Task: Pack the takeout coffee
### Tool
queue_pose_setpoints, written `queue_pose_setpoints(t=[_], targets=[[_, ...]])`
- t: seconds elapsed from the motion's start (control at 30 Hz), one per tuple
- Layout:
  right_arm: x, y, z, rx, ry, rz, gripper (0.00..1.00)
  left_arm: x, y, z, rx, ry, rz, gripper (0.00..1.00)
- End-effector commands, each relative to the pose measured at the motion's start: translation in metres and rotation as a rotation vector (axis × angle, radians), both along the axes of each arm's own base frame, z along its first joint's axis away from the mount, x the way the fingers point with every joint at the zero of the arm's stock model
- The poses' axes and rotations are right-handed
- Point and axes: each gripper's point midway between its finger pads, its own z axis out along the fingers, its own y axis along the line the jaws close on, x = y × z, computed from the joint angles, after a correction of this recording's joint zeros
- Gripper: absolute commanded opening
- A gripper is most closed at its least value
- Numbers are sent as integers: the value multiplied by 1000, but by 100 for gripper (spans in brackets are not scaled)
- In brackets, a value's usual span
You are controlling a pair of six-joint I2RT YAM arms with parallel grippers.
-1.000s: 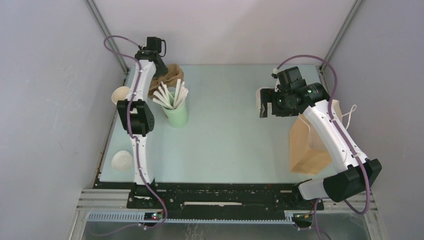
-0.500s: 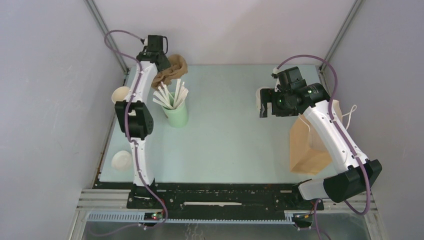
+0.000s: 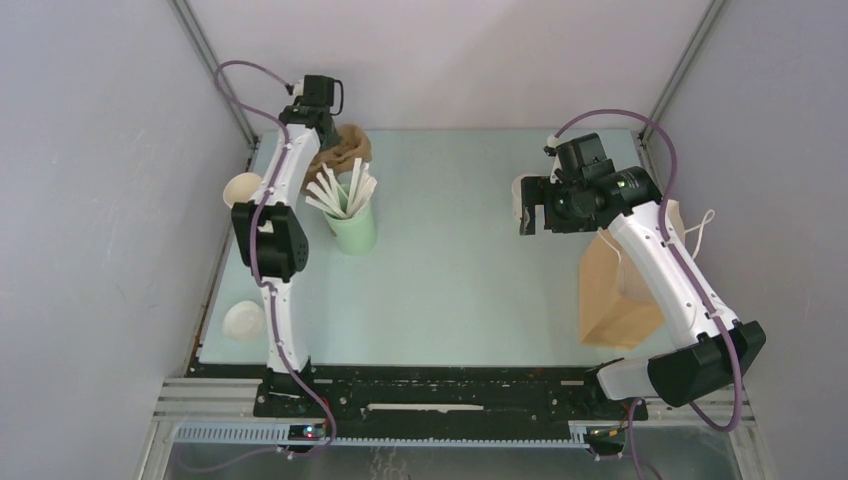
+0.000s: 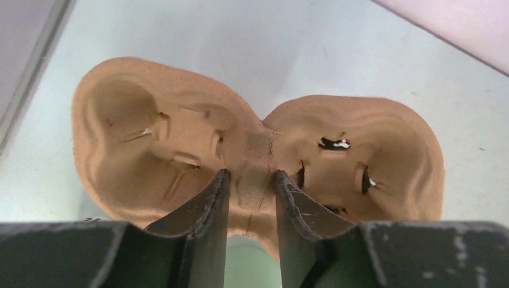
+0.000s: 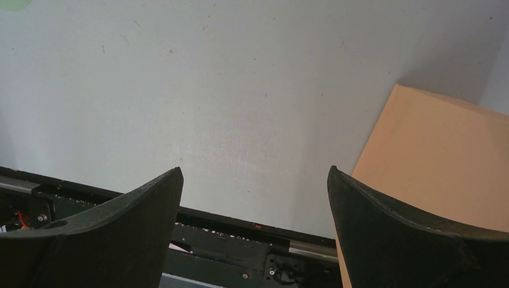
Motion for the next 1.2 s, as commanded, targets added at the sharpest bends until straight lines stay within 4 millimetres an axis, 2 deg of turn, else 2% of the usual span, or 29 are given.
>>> queue_pose_setpoints(t=[0.0,0.03,0.1,0.2,0.23,0.27,0.37,0.4,0.5,0.57,0.63,0.67,0.73,0.77,0.83,0.9,1.0,1.07,1.17], targets=[[1,2,20,19,-70,12,99,-3,20,71,126,-130,112,0],[1,2,21,19,-73,12,99,-11,27,77,262,-86,143,0],[1,2,21,19,-73,11,99,-9,20,71,271,-69,100,0],[2,3,21,21,-73,14,99,-6,13,24,-26,-36,77,0],[2,3,22,22,-74,14,99,-5,11,14,-125,-25,71,0],[1,3,22,21,-73,16,99,-3,10,14,-164,-40,60,0],[0,3,21,18,-74,15,99,12,-10,29,-264,-206,-46,0],[0,3,21,17,-73,17,99,11,-9,32,-248,-232,-34,0],[1,3,22,17,-75,16,99,-6,18,31,-47,-148,125,0],[1,3,22,17,-75,16,99,-10,24,26,-46,-77,180,0],[1,2,22,17,-76,17,99,-6,15,9,-120,-9,143,0],[1,3,22,17,-75,17,99,4,-1,5,-200,-22,71,0],[0,2,21,16,-75,17,99,20,-32,26,-314,-150,-85,0],[0,2,21,16,-74,16,99,25,-40,39,-337,-235,-128,0],[0,2,20,15,-72,17,99,23,-34,52,-343,-327,-81,0],[0,2,21,15,-73,16,99,21,-22,53,-337,-321,-20,0],[0,2,21,15,-76,17,99,22,-21,69,-294,-316,-38,0],[0,2,23,18,-79,16,99,24,-27,91,-316,-358,-68,0],[0,6,25,25,-85,28,99,24,-42,135,-371,-453,-142,0]])
